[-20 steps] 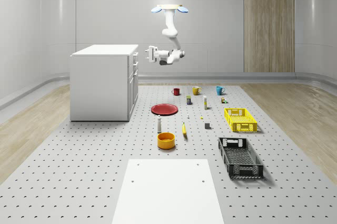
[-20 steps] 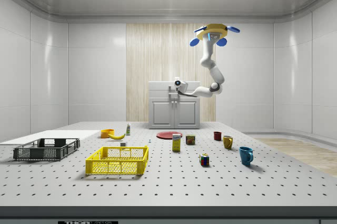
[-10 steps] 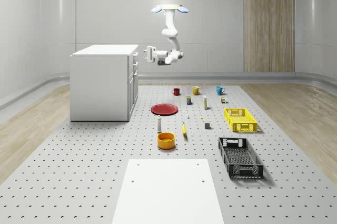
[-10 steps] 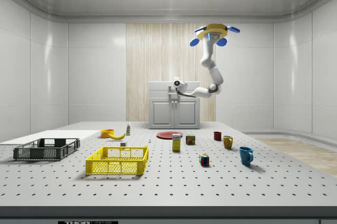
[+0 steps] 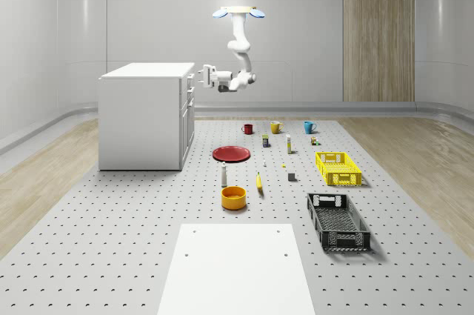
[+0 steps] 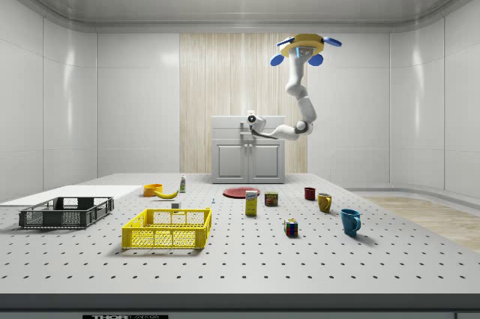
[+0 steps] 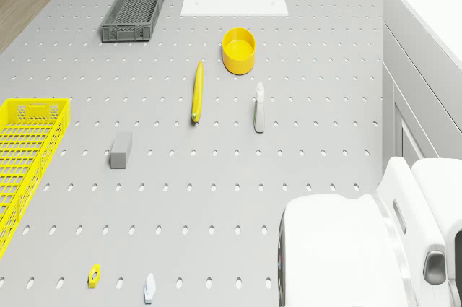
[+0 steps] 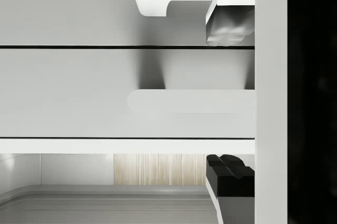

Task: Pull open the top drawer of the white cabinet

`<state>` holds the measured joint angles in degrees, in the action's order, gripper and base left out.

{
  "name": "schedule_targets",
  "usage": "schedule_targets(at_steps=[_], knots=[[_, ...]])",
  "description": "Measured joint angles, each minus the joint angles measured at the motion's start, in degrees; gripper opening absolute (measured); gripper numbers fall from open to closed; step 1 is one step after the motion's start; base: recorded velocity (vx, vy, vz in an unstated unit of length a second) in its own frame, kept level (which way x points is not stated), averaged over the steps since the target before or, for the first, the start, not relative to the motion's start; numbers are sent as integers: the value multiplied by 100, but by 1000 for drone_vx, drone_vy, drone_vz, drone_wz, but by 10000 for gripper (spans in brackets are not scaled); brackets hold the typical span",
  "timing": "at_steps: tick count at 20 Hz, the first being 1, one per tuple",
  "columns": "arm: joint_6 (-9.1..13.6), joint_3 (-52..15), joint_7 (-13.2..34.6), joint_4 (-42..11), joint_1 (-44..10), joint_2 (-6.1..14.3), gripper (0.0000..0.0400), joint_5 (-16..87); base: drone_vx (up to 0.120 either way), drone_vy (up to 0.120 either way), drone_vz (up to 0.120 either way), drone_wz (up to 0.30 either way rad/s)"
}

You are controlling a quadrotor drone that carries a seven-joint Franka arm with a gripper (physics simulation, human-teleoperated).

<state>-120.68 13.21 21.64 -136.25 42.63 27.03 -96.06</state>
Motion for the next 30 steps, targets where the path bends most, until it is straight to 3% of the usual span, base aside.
schedule_targets(at_steps=[16, 30], knots=[[-136, -750, -112, 349, -358, -452, 305, -516, 0, 0, 0, 0], [-36, -1131, -110, 465, -759, -597, 305, -639, 0, 0, 0, 0]])
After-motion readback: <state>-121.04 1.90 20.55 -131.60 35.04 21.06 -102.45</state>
